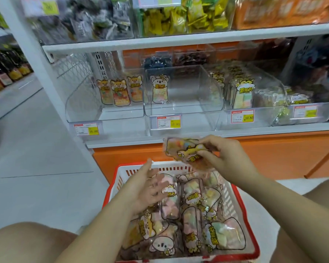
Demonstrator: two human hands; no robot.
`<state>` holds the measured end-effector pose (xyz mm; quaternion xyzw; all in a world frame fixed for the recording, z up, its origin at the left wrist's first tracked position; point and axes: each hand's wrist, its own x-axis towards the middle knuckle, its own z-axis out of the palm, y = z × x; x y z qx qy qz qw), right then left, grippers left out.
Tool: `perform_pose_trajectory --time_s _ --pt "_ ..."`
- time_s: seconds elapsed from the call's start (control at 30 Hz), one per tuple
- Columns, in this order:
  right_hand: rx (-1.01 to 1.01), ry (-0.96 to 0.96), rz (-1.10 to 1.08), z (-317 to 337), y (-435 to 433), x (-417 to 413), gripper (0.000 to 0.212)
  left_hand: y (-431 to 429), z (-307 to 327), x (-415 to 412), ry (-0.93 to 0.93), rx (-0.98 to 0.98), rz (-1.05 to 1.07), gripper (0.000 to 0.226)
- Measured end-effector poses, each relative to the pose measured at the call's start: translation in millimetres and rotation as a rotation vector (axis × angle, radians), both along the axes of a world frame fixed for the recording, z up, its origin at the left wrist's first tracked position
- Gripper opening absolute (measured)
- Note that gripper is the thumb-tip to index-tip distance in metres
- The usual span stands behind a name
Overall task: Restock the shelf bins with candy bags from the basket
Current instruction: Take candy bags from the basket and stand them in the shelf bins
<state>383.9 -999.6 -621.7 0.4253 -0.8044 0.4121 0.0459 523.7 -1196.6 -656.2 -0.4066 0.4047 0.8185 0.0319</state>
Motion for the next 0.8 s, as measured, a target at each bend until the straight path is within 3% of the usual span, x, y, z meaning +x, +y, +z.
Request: perform_pose_trajectory --time_s 0.1,0.2,0.3,0.4,0.57,0.73,0.8 --pt "0.058 0.396 0.216 -4.4 -2.1 7.1 0.022 -2.1 6.0 2.9 0.078 0.099 -0.157 0.073" --pt "0.127 0.548 0.365 -18.4 -4.2 13.6 0.028 3.5 9.4 3.3 0.161 0.06 -0.122 0.056" --pt "0.133 0.681 0.414 -22.7 -5.1 19.6 0.017 5.7 10.6 6.2 0.198 0.056 -0.095 0.047" --pt "0.157 0.706 0.438 -25.7 -5.6 19.9 0.02 4.6 10.6 6.0 0.214 0.043 -0.081 0.038" --pt "0.168 0.69 0.489 -31.3 -7.8 26.3 0.014 5.7 11.2 6.7 0.203 -0.192 -0.079 0.04" --pt "0.181 0.647 0.481 -34.1 -11.1 30.6 0.022 8.9 2.3 5.0 0.274 -0.183 -0.018 0.053" --pt "0.172 0.603 0.417 -31.3 -9.7 28.5 0.029 11.1 4.3 3.6 0.306 -0.177 0.001 0.043"
